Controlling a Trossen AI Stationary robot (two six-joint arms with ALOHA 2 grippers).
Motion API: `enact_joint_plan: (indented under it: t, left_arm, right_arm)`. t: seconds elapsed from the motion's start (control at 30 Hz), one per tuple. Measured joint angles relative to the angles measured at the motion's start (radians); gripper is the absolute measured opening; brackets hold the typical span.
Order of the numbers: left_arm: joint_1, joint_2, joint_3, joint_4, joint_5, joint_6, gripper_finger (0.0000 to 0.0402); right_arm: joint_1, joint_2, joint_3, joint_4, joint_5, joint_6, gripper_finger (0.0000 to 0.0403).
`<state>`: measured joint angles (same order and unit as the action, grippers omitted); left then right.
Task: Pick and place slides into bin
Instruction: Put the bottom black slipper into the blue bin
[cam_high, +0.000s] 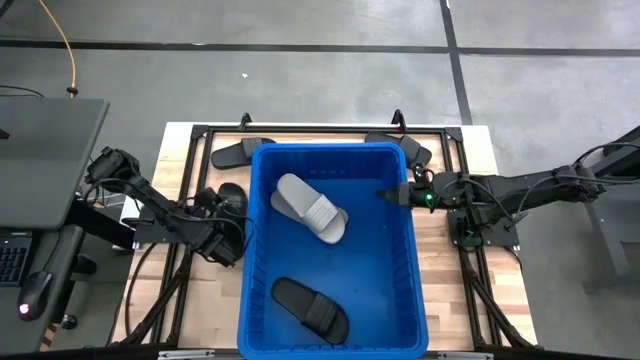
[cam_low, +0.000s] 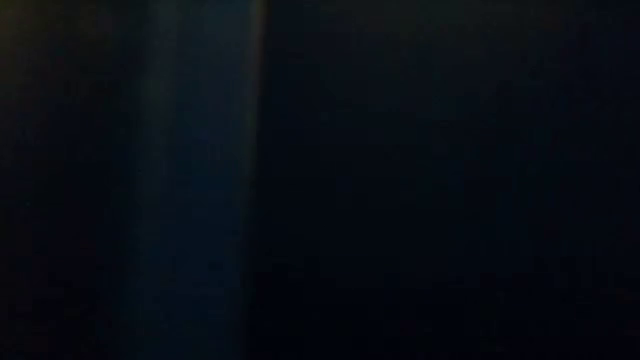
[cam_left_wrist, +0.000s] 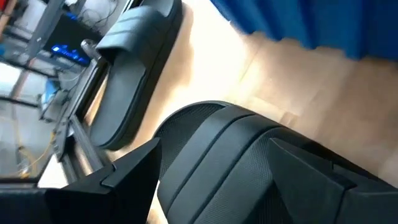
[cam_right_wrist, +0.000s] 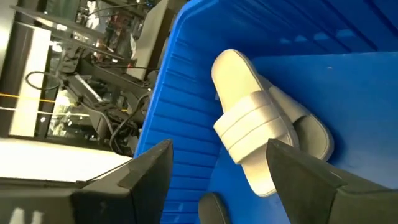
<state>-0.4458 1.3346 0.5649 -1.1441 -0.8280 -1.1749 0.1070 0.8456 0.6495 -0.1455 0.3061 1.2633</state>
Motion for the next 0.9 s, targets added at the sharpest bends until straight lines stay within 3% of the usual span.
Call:
enact_joint_plan:
  t: [0.57, 0.67, 0.83, 0.9]
  left_arm:
    - [0.046, 0.075, -0.016, 0.023, -0.017, 0.018, 0.027]
    - [0.046, 0.075, -0.017, 0.023, -0.015, 0.024, 0.022]
    - [0.046, 0.074, -0.018, 0.033, 0.028, 0.08, 0.0046]
    - [0.046, 0.059, -0.019, 0.039, 0.047, 0.096, 0.0018]
  right_arm:
    - [-0.001, 0.042, 0.003, 0.011, -0.049, 0.043, 0.0248]
    - [-0.001, 0.043, 0.003, 0.011, -0.048, 0.044, 0.0248]
    - [0.0, 0.043, 0.002, 0.011, -0.049, 0.046, 0.0248]
    - [0.0, 0.043, 0.002, 0.011, -0.049, 0.046, 0.0248]
